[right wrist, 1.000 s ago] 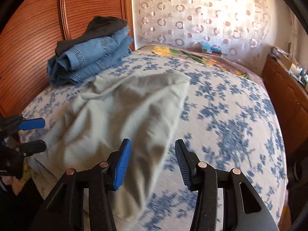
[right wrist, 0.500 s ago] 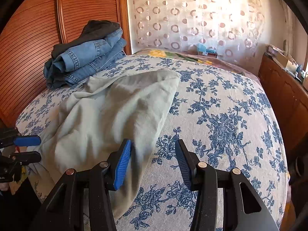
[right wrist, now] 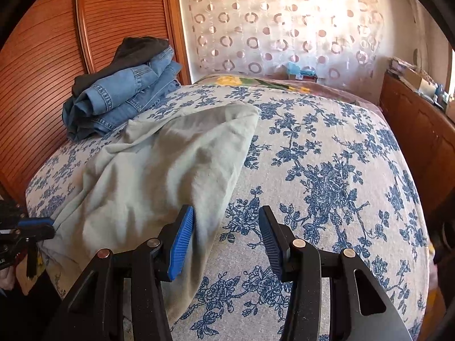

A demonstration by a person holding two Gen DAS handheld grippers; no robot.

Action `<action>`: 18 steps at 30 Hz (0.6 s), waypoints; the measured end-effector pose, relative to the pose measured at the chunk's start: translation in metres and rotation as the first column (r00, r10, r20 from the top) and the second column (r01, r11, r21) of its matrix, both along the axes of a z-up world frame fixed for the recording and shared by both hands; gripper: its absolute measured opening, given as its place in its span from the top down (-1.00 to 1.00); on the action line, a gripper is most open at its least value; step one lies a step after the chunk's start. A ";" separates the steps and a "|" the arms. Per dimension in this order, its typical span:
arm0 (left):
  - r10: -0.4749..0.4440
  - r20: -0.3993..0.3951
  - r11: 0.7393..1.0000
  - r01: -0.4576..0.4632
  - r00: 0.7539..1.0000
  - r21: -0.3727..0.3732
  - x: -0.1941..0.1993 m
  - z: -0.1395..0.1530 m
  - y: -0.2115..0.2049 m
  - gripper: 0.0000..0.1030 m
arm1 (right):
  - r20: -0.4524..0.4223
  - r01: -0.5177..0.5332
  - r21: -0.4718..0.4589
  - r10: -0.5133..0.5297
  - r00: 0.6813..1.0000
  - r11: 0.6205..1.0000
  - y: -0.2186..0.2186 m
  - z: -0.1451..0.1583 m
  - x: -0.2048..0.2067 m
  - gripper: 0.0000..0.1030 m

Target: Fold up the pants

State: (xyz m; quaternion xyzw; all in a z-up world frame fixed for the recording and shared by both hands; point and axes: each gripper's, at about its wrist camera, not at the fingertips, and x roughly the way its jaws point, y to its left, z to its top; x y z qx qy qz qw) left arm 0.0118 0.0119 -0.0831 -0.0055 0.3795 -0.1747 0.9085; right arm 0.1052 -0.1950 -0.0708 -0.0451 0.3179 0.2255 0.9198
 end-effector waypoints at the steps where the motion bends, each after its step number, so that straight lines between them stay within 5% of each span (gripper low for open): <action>1: 0.001 0.002 1.000 -0.001 1.000 0.000 -0.002 0.001 0.002 0.96 | -0.005 0.001 0.006 -0.001 1.000 1.000 -0.001 0.000 0.001 0.05; 18: 0.099 -0.023 0.995 -0.098 0.995 0.021 -0.008 -0.003 0.034 0.97 | -0.009 0.006 0.025 -0.006 1.000 1.000 -0.004 0.000 0.002 0.05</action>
